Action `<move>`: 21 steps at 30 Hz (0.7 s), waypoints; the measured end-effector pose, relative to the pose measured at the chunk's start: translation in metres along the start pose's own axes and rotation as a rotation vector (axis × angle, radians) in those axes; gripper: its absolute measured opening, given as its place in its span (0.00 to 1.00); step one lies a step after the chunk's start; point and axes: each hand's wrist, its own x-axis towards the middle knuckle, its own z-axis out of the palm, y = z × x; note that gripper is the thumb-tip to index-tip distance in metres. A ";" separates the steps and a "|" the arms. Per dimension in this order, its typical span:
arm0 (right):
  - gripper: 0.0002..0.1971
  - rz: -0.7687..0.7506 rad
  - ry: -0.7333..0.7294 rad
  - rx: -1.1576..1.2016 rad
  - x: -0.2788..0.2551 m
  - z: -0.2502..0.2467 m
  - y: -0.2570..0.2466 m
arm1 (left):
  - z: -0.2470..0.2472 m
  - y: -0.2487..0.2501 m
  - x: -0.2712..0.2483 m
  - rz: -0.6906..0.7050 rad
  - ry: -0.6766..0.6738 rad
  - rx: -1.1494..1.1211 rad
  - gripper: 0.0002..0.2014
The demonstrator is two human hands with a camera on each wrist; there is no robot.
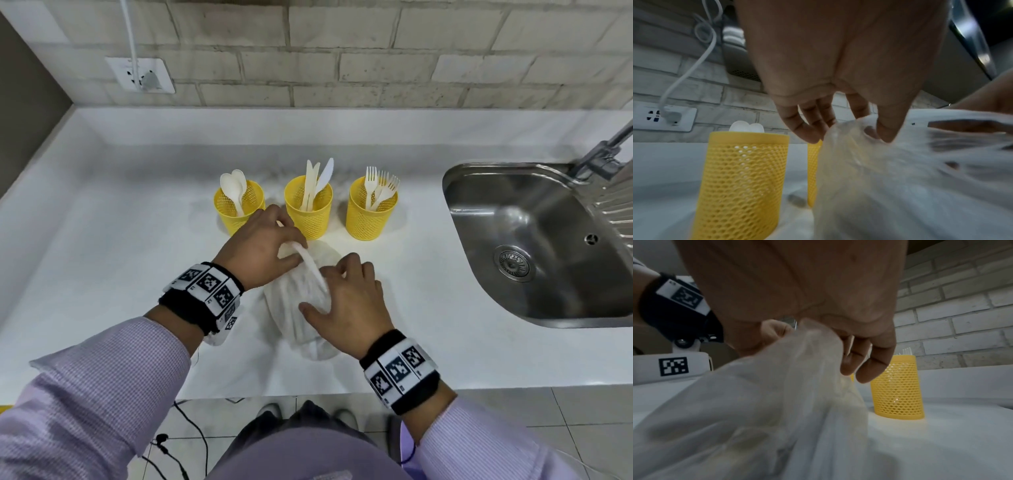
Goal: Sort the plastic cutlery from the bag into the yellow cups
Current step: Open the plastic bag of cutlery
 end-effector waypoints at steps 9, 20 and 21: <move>0.14 -0.038 0.394 0.486 -0.002 -0.022 0.011 | -0.030 0.018 0.010 -0.360 0.274 -0.429 0.16; 0.13 0.198 0.406 0.935 0.004 -0.072 0.018 | -0.081 0.039 -0.011 -0.552 0.394 -1.144 0.19; 0.13 0.227 0.404 1.019 0.006 -0.075 0.018 | -0.082 0.042 -0.017 -0.546 0.399 -1.127 0.16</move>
